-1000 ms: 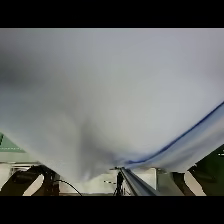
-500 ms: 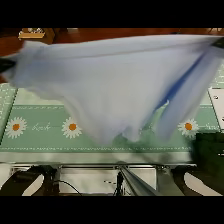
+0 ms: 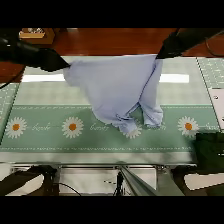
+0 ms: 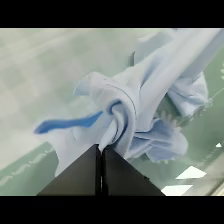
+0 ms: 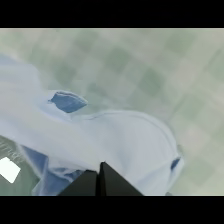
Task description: Fold the shirts.
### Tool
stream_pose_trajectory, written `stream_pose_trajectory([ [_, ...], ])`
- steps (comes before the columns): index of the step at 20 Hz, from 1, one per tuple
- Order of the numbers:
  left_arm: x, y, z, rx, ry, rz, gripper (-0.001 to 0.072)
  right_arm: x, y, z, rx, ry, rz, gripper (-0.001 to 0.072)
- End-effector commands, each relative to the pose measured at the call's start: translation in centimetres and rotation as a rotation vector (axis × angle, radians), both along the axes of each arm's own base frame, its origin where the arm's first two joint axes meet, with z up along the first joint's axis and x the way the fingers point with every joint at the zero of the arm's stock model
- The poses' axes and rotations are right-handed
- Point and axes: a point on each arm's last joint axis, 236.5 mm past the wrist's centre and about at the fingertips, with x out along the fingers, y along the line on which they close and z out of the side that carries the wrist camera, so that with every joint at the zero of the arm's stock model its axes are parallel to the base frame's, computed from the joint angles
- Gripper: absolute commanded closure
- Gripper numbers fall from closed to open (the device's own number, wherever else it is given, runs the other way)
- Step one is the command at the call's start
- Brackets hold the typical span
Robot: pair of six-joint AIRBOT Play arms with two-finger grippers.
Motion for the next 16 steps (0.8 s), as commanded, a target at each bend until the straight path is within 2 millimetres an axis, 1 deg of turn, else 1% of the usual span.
stream_pose_trajectory([
  [1, 4.1, -0.1, -5.9, 0.021, 0.059, 0.007, 0.0684, 5.4, -2.6, -3.5, -0.117, -0.09, -0.089, 0.0691],
  [3, 4.7, -0.2, -8.9, 0.026, 0.13, 0.009, 0.0684, 6.1, -2.7, -5.4, -0.126, -0.064, -0.095, 0.0691],
  [6, 4.7, -0.7, -12.3, 0.019, 0.233, -0.008, 0.0683, 4.9, -2.7, -10.0, -0.137, 0.063, -0.095, 0.069],
  [7, 4.7, -0.8, -13.3, 0.018, 0.258, -0.01, 0.0683, 4.6, -2.7, -11.2, -0.142, 0.1, -0.091, 0.0689],
  [8, 4.8, -0.9, -14.0, 0.013, 0.275, -0.01, 0.0681, 4.7, -2.7, -11.9, -0.144, 0.115, -0.091, 0.066],
  [9, 4.9, -1.1, -14.3, -0.001, 0.286, -0.01, 0.0654, 4.9, -2.8, -12.0, -0.143, 0.109, -0.093, 0.0591],
  [10, 5.0, -1.2, -14.3, -0.005, 0.286, -0.008, 0.0512, 5.2, -2.9, -11.4, -0.139, 0.087, -0.101, 0.0503],
  [11, 5.1, -0.9, -14.0, -0.003, 0.28, -0.005, 0.0366, 5.4, -3.2, -10.3, -0.134, 0.059, -0.111, 0.0444],
  [12, 5.1, -0.2, -13.5, 0.007, 0.279, -0.005, 0.0298, 5.3, -4.0, -8.9, -0.13, 0.032, -0.128, 0.0444],
  [13, 4.9, 0.9, -13.0, 0.028, 0.285, -0.008, 0.0231, 4.8, -5.2, -7.5, -0.132, 0.023, -0.147, 0.0363],
  [14, 4.3, 2.5, -12.5, 0.054, 0.306, -0.012, 0.0223, 3.7, -7.0, -6.5, -0.156, 0.04, -0.166, 0.0253],
  [15, 3.6, 3.8, -12.1, 0.06, 0.34, -0.001, 0.0223, 1.9, -9.3, -5.8, -0.2, 0.085, -0.196, 0.0231],
  [16, 2.7, 5.1, -12.0, 0.051, 0.4, 0.029, 0.022, 0.4, -11.6, -5.2, -0.223, 0.128, -0.246, 0.0231],
])
